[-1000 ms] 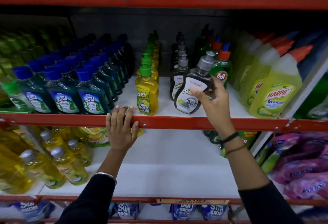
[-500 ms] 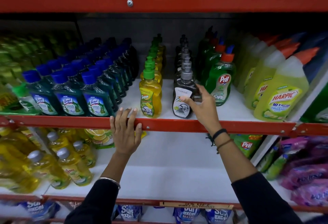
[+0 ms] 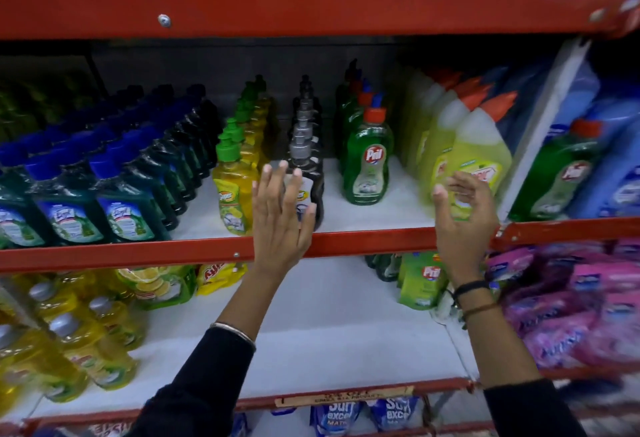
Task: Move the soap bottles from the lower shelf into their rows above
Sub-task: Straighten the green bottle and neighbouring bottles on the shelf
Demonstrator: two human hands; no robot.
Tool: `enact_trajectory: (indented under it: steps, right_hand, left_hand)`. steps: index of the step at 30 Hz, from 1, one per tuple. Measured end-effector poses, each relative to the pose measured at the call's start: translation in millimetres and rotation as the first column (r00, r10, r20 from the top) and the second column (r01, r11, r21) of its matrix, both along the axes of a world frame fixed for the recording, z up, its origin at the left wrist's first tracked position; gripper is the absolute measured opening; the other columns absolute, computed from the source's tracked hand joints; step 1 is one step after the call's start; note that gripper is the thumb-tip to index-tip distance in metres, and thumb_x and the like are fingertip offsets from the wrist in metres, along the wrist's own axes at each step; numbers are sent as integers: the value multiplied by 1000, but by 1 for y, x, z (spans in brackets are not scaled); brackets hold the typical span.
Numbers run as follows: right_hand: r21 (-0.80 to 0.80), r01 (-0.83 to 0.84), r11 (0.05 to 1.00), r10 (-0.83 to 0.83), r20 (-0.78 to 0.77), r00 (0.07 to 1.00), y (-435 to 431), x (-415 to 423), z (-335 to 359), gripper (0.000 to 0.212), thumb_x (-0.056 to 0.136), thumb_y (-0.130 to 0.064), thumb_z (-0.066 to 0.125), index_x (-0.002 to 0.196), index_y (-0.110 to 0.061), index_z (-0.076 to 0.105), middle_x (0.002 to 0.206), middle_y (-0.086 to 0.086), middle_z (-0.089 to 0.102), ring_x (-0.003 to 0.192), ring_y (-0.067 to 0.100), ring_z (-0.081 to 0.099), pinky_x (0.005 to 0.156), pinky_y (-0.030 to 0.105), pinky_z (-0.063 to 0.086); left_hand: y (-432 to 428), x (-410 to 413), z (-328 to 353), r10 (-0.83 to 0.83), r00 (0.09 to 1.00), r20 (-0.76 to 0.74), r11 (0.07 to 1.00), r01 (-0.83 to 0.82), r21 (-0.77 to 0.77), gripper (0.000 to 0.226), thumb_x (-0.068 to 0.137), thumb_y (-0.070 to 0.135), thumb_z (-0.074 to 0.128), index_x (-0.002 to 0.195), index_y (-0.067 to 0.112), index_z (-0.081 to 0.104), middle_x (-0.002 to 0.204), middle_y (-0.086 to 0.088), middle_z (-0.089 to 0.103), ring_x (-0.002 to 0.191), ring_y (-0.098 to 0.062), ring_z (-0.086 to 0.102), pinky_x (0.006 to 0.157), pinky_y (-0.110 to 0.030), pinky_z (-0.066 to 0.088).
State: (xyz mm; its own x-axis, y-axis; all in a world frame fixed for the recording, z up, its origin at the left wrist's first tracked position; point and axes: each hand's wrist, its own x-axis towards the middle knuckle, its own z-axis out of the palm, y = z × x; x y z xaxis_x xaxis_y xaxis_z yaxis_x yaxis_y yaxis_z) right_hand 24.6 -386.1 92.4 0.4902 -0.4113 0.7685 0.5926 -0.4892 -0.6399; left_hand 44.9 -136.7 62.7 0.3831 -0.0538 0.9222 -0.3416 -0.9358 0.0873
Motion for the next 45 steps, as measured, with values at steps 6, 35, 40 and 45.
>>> enact_trajectory:
  steps: [6,35,40,45]
  right_hand:
    - [224,242,944,-244,-19,970,-88,26,-4,40,84,-15,61,118,4,49,112,11,49,107,22,50,96,33,42]
    - [16,423,906,-416,-160,895,-73,-13,65,87,54,-48,80,125,-15,42,126,7,60,107,28,60,84,39,48]
    - [17,155,988,-147,-226,963,-17,-16,68,88,51,-52,86,119,-13,43,113,-2,57,94,12,54,78,25,45]
    - [-62,40,997,-58,-312,948,37,4,56,90,47,-58,84,116,-14,45,112,0,61,92,12,55,69,23,39]
  left_hand:
    - [-4,14,-2,144,984,-109,989,-148,-28,57,99,40,31,147,10,22,154,-16,21,145,-33,15,119,-44,12]
    - [-3,14,-3,151,983,-103,988,-150,26,57,99,42,28,145,10,22,152,-17,24,144,-32,18,119,-39,7]
    - [-2,14,-4,156,983,-99,987,-152,46,57,98,42,30,146,11,23,152,-15,25,144,-29,17,120,-37,6]
    - [0,15,-6,130,990,-54,990,-127,54,54,99,40,30,145,12,23,151,-15,28,144,-28,19,119,-38,9]
